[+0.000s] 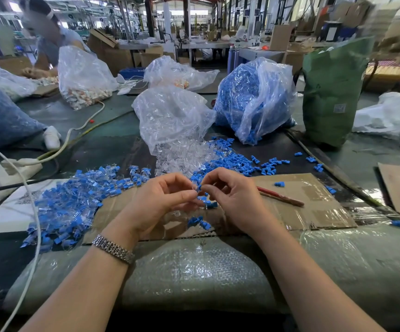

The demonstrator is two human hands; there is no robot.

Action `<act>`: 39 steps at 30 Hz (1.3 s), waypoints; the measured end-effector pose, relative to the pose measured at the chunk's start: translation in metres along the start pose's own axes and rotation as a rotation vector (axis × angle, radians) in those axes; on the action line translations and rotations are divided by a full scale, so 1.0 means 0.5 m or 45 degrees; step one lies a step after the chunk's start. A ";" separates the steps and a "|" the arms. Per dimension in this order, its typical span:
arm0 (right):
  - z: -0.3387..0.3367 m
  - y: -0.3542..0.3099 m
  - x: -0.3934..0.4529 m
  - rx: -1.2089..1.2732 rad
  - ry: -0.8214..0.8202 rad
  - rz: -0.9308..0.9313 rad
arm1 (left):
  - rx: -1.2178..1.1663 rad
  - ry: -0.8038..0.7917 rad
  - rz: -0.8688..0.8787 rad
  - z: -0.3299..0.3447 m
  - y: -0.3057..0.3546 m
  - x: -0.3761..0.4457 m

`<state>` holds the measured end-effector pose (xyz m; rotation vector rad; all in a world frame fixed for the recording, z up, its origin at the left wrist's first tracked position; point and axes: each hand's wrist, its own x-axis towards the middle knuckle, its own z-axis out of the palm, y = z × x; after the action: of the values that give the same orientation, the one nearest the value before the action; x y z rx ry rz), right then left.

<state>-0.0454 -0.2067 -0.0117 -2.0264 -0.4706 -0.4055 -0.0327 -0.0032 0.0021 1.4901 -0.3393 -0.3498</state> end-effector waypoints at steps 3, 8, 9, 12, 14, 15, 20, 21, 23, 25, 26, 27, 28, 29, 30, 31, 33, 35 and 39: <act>-0.001 -0.002 0.000 0.012 -0.007 0.004 | -0.027 -0.016 0.000 -0.004 -0.003 -0.002; -0.001 -0.005 -0.001 0.051 -0.005 0.010 | -0.039 -0.035 -0.009 -0.006 -0.007 -0.002; -0.001 -0.005 -0.001 0.051 -0.011 0.008 | -0.048 -0.019 -0.006 -0.006 -0.007 -0.002; 0.000 -0.006 -0.002 0.061 -0.026 0.005 | -0.058 0.021 0.002 -0.002 -0.008 -0.001; 0.000 -0.006 -0.003 0.063 -0.033 -0.004 | -0.044 0.042 0.012 0.000 -0.009 -0.002; 0.001 -0.006 -0.003 0.047 -0.044 -0.012 | -0.036 0.050 0.013 0.000 -0.009 -0.003; 0.004 -0.001 -0.001 -0.026 -0.084 -0.068 | -0.027 0.064 -0.002 -0.001 -0.012 -0.002; 0.004 0.000 0.000 -0.025 -0.083 -0.080 | -0.029 0.070 0.004 0.000 -0.012 -0.001; 0.005 0.001 0.000 -0.033 -0.077 -0.092 | -0.021 0.074 0.015 0.002 -0.014 -0.001; 0.005 0.001 0.001 -0.046 -0.092 -0.088 | -0.011 0.067 0.021 0.002 -0.014 -0.002; 0.006 -0.001 0.000 -0.033 -0.100 -0.076 | -0.014 0.063 0.025 0.000 -0.015 -0.003; 0.005 -0.003 -0.002 0.000 -0.095 -0.055 | -0.023 0.053 0.027 -0.002 -0.015 -0.004; 0.003 -0.005 -0.002 0.037 -0.068 -0.027 | -0.038 0.044 0.029 -0.004 -0.015 -0.004; 0.000 -0.005 -0.002 0.050 -0.019 0.009 | -0.057 0.040 0.030 -0.007 -0.016 -0.004; -0.006 -0.004 -0.001 -0.001 0.042 0.066 | -0.080 0.044 0.027 -0.008 -0.017 -0.004; -0.015 -0.001 0.002 -0.162 0.104 0.146 | -0.105 0.053 0.024 -0.008 -0.018 -0.003; -0.033 0.003 0.006 -0.748 0.116 0.361 | -0.137 0.077 0.036 -0.010 -0.020 -0.001; -0.044 0.003 0.010 -1.183 -0.031 0.628 | -0.144 0.084 0.065 -0.014 -0.021 0.000; -0.054 -0.001 0.024 -1.357 -0.297 0.777 | -0.191 0.090 0.089 -0.021 -0.019 0.000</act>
<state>-0.0375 -0.2283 0.0068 -3.1080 0.3474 -0.0040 -0.0284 0.0055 -0.0081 1.3370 -0.3014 -0.2600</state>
